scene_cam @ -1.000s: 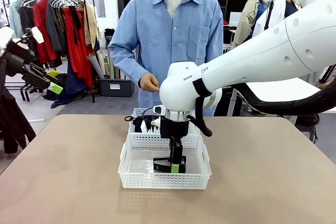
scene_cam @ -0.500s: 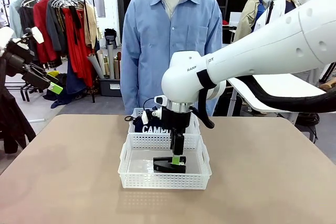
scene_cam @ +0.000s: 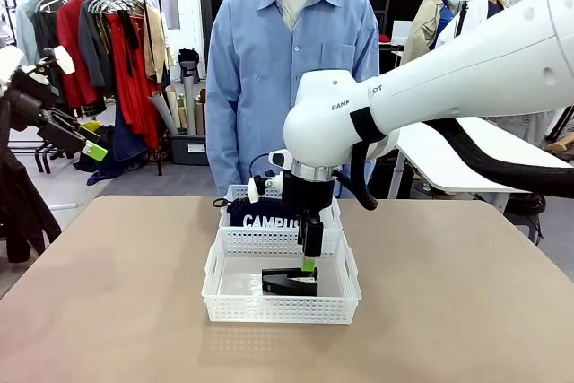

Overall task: Distribute items into two baskets.
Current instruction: Place the picked Stapler into the Organizing basket as instructed by the person.

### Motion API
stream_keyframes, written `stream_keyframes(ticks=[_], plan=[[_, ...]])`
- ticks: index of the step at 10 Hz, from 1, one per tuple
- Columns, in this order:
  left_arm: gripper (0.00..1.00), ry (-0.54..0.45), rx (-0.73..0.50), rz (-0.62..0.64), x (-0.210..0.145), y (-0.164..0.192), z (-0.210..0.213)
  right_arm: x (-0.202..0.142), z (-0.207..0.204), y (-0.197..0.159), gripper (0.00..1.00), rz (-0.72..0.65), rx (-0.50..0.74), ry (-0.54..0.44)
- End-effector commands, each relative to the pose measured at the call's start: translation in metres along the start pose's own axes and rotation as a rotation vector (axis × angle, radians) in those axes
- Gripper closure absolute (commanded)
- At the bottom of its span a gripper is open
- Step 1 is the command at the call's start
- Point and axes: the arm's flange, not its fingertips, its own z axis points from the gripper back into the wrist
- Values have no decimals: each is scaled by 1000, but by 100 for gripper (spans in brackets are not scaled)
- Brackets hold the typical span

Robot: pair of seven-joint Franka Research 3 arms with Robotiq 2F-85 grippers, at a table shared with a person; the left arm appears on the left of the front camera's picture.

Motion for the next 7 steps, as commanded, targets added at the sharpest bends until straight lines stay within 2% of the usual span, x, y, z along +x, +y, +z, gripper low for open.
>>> stream_keyframes(ticks=[1, 2, 7], plan=[[0, 0, 2, 7, 0, -1, 1, -10, 3, 9, 0, 5, -52, 19], [0, 0, 2, 7, 0, -1, 1, 0, 0, 0, 0, 0, 0, 0], [0, 0, 2, 7, 0, -1, 1, 0, 0, 0, 0, 0, 0, 0]])
